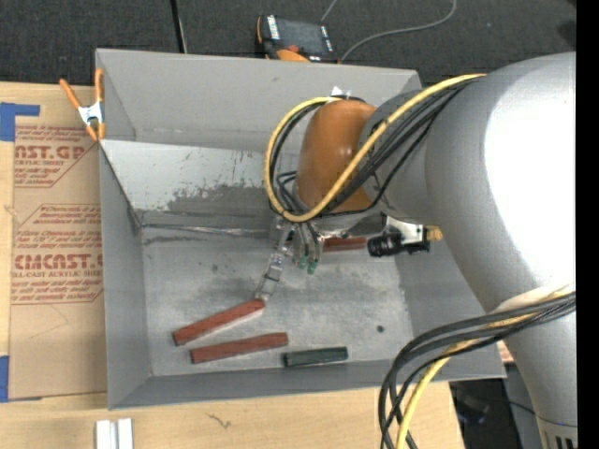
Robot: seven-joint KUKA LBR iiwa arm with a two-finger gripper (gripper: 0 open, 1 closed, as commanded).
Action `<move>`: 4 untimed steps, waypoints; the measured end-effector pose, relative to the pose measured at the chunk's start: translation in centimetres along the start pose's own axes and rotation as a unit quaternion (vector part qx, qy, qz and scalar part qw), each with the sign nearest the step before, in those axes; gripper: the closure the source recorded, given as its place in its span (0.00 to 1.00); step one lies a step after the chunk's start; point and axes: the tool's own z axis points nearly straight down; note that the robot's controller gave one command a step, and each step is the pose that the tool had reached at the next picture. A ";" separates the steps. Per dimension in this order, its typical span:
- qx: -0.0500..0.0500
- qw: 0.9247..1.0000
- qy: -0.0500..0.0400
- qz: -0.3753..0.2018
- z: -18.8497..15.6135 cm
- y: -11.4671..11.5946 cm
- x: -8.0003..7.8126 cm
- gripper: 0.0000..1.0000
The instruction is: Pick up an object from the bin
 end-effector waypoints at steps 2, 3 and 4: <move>0.003 1.000 0.002 -0.029 1.7 4.5 11.2 0.00; 0.002 1.000 0.000 -0.028 1.5 4.6 11.0 1.00; -0.001 0.998 -0.003 -0.068 -11.1 8.5 9.3 1.00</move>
Offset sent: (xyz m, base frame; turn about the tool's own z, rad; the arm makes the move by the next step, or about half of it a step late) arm -0.0582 0.0579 0.0002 -0.0142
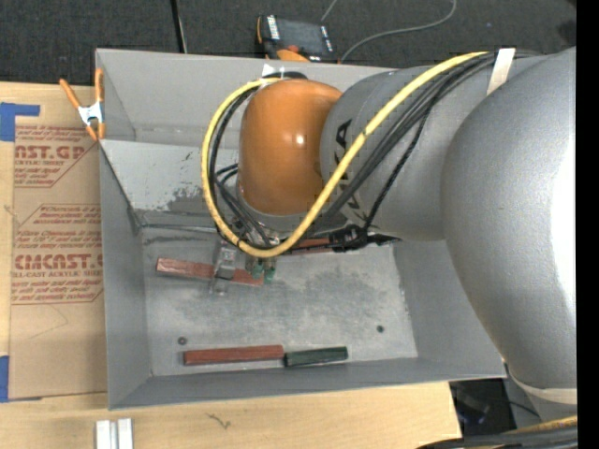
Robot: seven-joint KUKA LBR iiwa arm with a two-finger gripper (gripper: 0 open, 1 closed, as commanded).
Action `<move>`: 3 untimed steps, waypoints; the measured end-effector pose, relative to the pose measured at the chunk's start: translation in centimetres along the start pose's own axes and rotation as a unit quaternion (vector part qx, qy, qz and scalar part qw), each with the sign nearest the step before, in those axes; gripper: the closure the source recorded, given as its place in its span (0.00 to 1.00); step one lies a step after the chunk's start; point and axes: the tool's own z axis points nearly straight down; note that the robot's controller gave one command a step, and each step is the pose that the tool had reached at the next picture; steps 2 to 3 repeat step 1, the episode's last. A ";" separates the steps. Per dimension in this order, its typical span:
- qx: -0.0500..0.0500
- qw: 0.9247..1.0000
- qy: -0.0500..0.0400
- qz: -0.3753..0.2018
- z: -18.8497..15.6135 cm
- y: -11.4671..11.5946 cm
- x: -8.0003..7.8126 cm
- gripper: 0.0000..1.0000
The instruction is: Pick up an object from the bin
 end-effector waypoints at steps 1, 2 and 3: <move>0.002 0.990 0.001 -0.138 -6.0 -3.1 0.0 1.00; 0.002 0.990 0.001 -0.138 -6.0 -3.1 0.0 1.00; 0.002 0.990 0.001 -0.138 -6.0 -3.1 0.0 1.00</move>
Offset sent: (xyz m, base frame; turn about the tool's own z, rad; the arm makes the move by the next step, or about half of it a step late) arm -0.0089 -0.0298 0.0582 -0.2775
